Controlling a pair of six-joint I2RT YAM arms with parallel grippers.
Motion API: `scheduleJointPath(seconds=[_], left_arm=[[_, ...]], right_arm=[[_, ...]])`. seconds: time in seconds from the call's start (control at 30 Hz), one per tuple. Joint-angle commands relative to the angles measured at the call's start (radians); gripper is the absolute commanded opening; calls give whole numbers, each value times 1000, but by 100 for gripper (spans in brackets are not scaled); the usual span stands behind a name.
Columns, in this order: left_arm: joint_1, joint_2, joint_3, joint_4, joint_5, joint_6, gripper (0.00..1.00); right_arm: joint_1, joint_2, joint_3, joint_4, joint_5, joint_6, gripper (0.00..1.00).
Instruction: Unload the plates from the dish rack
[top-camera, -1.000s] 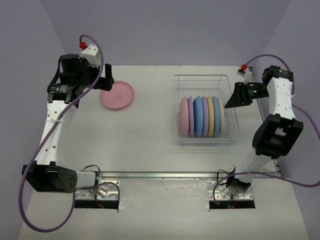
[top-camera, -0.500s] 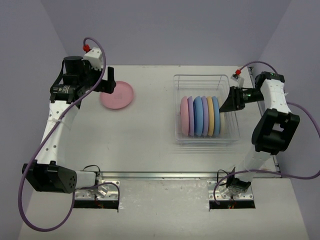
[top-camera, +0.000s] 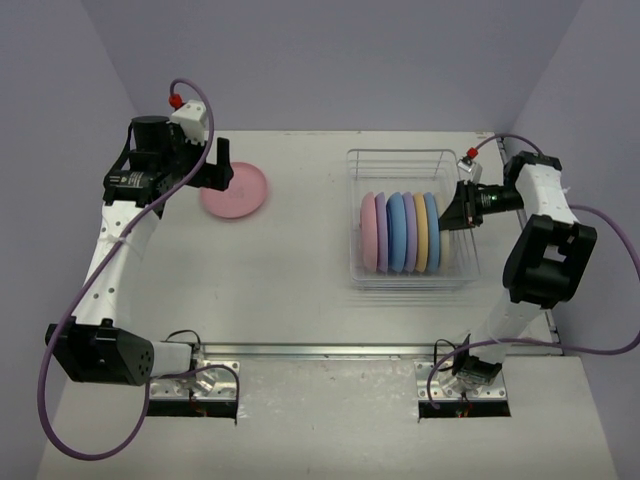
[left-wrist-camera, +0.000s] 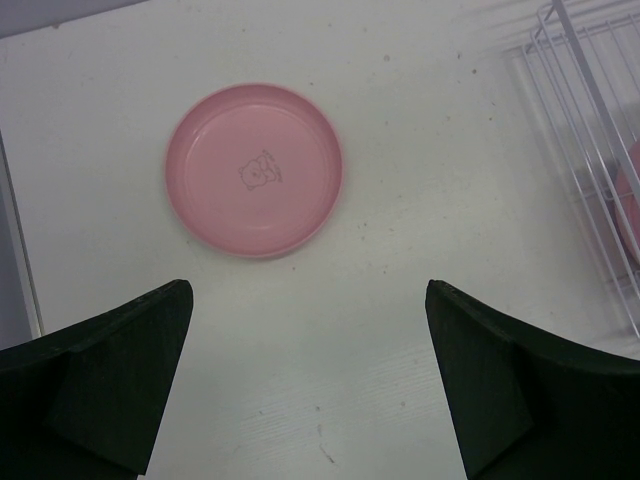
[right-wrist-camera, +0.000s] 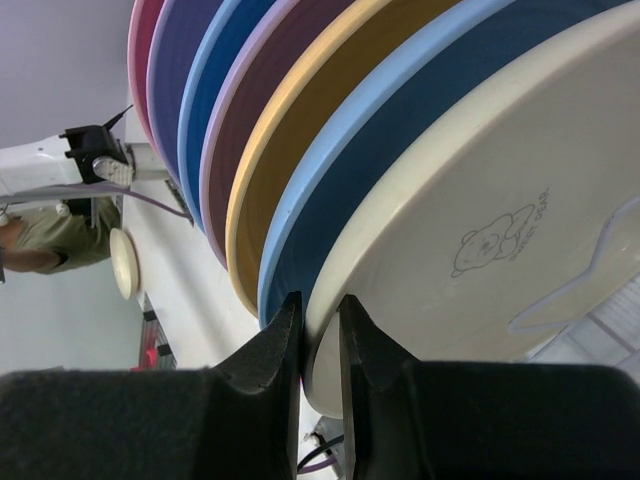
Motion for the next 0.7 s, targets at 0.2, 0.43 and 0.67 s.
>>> scheduleJointPath(seconds=[0.2,0.43,0.67], left_arm=[[-9,1,-3,34,3,-23,100],[-9,5,3,31,3,-27,100],[-10,8,3,28,0,-27,100]], right_arm=[[-41,-83,20,-148,-6,-7,0],[-85,-81,58,-148,-43,-10,0],[-138,-51,189,-148,-119,36,0]])
